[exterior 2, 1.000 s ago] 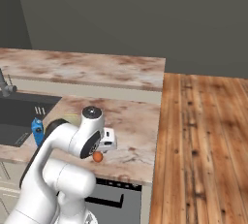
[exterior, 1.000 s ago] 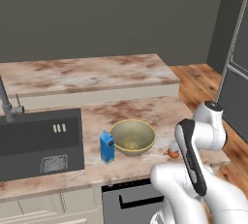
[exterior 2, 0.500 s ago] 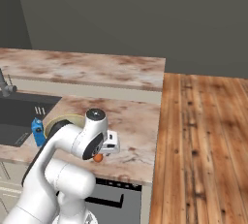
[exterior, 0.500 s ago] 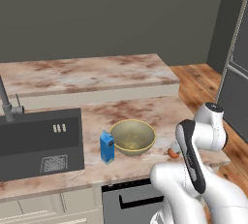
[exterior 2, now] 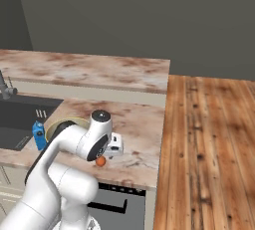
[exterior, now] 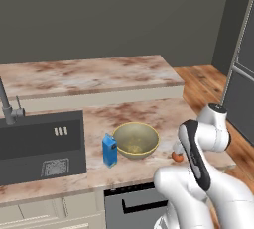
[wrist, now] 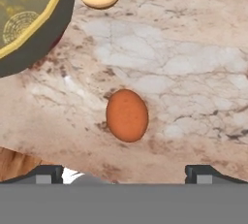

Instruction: Gather the eggs and milk located in the vicinity of the sink area and place them right next to the bowl.

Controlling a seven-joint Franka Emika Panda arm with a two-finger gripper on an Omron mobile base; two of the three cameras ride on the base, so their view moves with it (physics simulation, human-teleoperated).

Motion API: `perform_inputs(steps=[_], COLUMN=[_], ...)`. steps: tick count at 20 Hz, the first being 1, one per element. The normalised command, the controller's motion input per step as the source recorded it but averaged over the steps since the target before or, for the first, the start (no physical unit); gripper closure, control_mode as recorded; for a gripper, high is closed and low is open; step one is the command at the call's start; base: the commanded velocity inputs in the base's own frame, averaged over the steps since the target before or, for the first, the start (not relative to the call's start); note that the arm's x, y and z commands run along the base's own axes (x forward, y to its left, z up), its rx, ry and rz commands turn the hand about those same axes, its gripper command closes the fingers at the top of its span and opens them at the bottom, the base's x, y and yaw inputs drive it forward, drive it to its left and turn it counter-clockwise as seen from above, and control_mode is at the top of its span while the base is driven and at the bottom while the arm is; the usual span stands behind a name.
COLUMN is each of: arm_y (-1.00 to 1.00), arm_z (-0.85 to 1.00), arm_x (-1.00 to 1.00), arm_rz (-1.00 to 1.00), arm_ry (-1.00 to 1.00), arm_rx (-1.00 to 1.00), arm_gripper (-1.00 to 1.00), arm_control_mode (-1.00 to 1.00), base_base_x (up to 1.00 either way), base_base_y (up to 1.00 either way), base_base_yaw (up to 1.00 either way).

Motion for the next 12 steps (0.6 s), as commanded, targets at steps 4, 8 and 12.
perform_inputs(steps=[4,8,12], arm_y=[0.28,0.22,0.14], arm_z=[-0.26,-0.43,-0.49], arm_x=[0.21,0.14,0.07], arm_rz=[-0.01,-0.01,-0.03], arm_ry=[0.00,0.00,0.00], arm_rx=[0.00,-0.04,-0.06], arm_gripper=[-1.00,-1.00,-1.00], arm_control_mode=[-1.00,-1.00,-1.00], base_base_x=[0.00,0.00,0.00], base_base_y=[0.00,0.00,0.00], base_base_yaw=[0.00,0.00,0.00])
